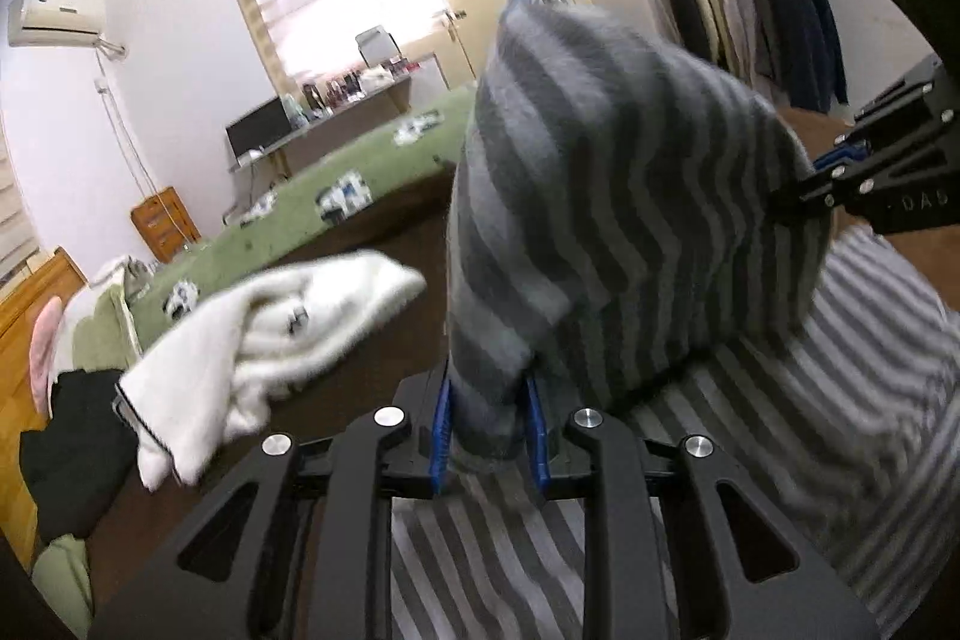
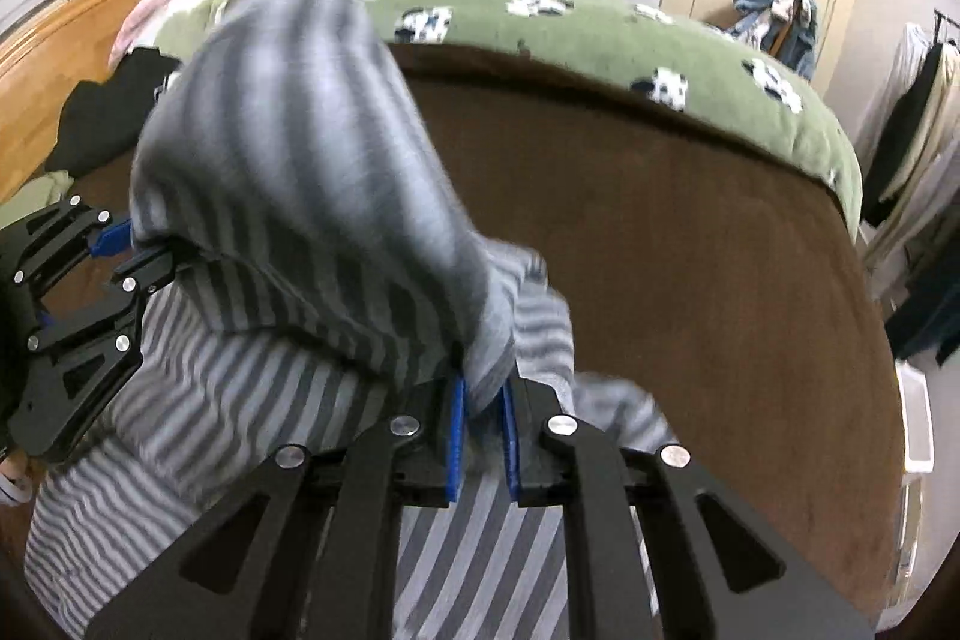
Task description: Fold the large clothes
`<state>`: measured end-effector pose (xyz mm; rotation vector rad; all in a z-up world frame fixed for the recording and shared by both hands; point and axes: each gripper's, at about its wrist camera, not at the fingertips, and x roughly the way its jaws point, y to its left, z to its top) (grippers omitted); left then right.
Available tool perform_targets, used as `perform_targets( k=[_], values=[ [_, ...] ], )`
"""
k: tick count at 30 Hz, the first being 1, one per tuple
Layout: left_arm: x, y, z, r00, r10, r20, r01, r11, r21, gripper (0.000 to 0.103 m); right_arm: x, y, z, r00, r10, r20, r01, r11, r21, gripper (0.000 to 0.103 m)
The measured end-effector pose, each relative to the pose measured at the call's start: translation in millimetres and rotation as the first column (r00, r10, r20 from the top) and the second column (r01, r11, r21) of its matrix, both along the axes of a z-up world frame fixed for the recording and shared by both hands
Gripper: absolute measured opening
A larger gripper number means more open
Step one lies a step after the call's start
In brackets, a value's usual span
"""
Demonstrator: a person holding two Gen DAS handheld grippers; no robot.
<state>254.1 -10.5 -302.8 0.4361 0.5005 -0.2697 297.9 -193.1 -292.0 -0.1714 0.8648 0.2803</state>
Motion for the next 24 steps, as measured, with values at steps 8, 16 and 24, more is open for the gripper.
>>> perform_targets(
  k=[8, 16, 24],
  values=[
    [-39, 17, -25, 0.996, 0.044, -0.083, -0.044, 0.999, 0.002, 0.045, -41, -5, -31, 0.995, -0.037, -0.090, 0.037, 0.999, 0.007, 0.013],
    [-70, 22, -35, 0.988, 0.074, -0.137, -0.072, 0.997, 0.021, 0.087, -65, -8, -50, 0.985, -0.041, -0.167, 0.035, 0.999, -0.038, 0.039],
    [-57, 35, -1, 0.951, 0.103, -0.292, -0.128, 0.990, -0.066, 0.097, -67, -23, -7, 0.969, -0.047, -0.243, 0.078, 0.989, 0.123, 0.054]
  ],
)
